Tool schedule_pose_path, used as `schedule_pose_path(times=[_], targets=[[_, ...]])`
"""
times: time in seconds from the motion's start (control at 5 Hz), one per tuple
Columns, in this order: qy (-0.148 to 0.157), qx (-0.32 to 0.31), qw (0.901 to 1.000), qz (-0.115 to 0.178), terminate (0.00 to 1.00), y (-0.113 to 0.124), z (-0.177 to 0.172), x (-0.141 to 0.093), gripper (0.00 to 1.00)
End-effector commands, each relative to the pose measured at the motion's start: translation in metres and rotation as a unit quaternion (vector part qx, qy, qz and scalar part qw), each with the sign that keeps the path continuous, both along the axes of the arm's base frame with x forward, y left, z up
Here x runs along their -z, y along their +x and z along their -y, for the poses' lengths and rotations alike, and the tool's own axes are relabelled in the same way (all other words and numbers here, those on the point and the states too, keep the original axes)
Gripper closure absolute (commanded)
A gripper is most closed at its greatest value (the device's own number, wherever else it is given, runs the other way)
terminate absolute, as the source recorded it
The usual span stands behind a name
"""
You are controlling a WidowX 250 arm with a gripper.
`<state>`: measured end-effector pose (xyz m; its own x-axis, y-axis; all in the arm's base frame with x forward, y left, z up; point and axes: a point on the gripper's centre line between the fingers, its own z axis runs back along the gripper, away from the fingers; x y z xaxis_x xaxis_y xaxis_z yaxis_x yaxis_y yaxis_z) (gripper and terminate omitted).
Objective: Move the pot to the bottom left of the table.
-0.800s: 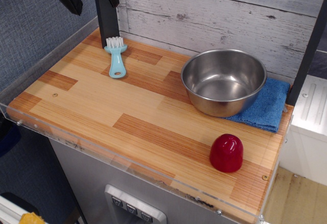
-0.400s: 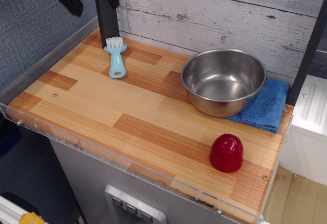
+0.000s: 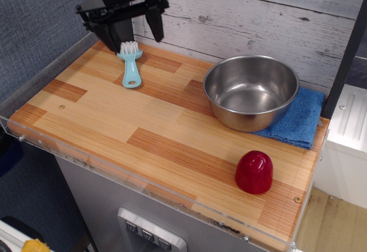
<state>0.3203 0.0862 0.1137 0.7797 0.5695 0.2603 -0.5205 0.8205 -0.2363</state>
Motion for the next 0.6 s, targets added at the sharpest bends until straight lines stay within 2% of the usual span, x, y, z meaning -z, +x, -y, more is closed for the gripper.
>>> schedule_pose_path(times=[0.0, 0.4], targets=[[0.008, 0.038, 0.9992, 0.005, 0.0, 0.019, 0.056, 0.007, 0.0], [0.015, 0.06, 0.9979, -0.018, 0.0, 0.031, 0.085, 0.036, 0.0]])
